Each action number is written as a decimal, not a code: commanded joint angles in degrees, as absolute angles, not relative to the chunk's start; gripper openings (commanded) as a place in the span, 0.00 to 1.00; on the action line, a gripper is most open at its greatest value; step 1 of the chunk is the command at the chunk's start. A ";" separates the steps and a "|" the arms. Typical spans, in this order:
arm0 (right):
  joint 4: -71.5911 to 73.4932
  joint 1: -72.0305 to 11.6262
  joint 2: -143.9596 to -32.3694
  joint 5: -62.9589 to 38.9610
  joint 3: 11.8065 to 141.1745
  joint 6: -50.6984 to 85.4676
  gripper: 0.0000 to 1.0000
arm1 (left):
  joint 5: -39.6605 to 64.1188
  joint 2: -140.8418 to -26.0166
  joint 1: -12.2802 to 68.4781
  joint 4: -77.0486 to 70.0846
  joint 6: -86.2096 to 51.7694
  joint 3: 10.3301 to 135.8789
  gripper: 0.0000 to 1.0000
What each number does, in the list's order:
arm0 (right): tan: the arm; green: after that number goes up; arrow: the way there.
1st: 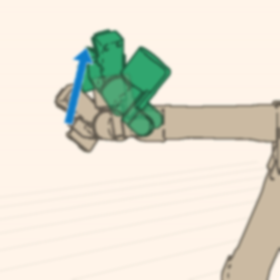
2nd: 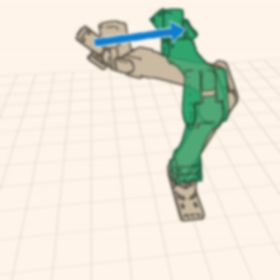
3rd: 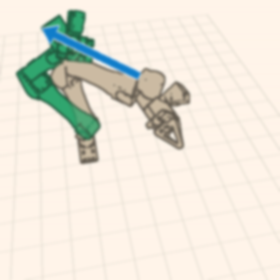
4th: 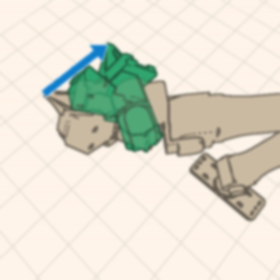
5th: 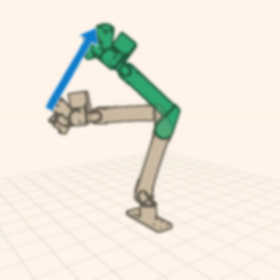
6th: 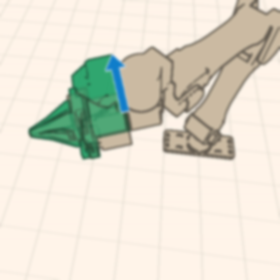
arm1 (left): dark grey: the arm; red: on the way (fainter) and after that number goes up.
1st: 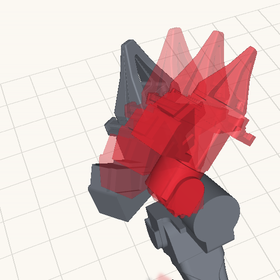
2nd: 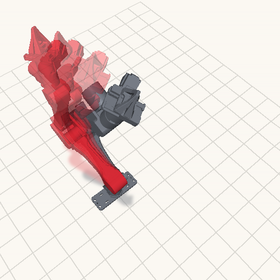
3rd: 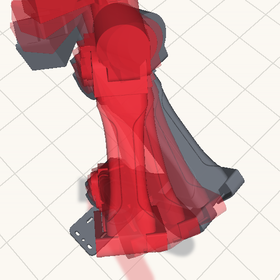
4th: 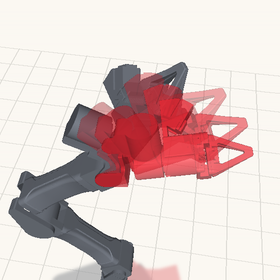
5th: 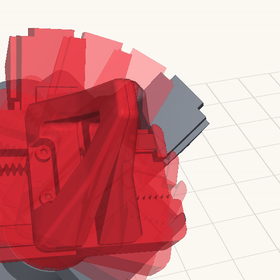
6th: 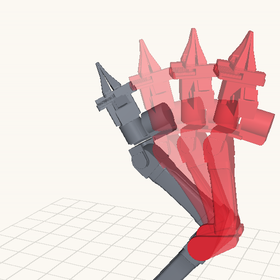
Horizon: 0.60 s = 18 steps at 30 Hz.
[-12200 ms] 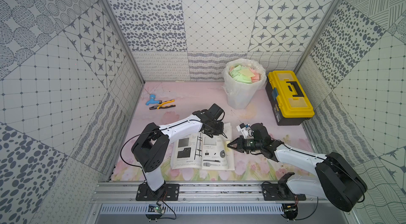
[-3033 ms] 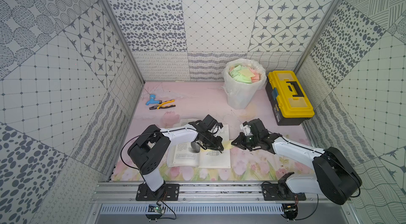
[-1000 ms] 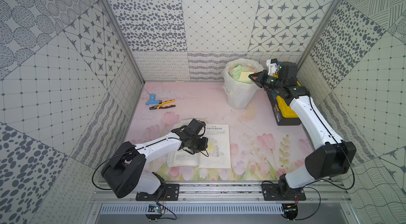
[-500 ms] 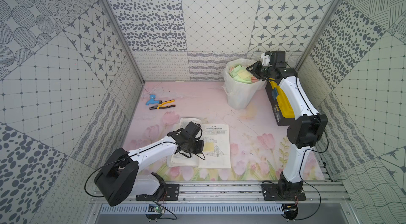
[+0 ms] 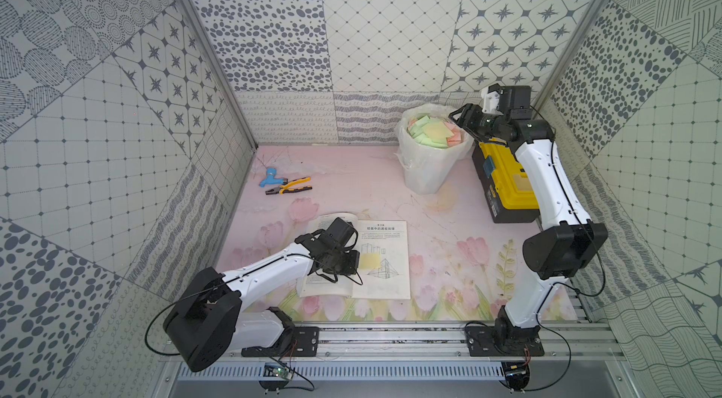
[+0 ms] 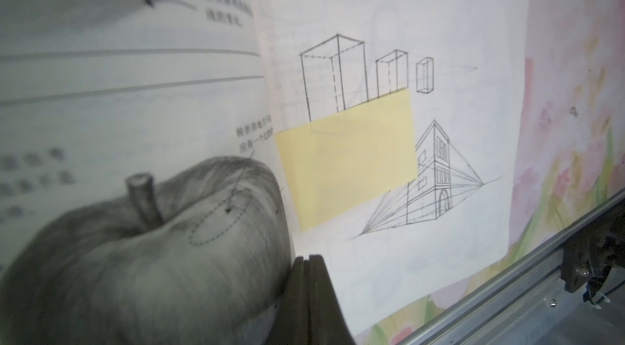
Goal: Peel off the used sticky note
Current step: Place the note in the trash bin.
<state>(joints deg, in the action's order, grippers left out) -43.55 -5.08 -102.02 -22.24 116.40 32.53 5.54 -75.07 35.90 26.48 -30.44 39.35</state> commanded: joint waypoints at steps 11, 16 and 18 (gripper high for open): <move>-37.08 -15.99 -82.40 -24.45 89.81 29.85 0.67 | -0.49 -80.39 35.77 31.84 -30.35 42.05 0.00; -33.16 -23.38 -79.39 -25.24 78.63 32.56 0.67 | -1.38 -81.60 35.84 32.18 -29.98 42.46 0.00; -32.01 -25.54 -78.86 -25.53 74.67 33.71 0.67 | -1.35 -81.73 35.79 32.17 -29.97 42.42 0.00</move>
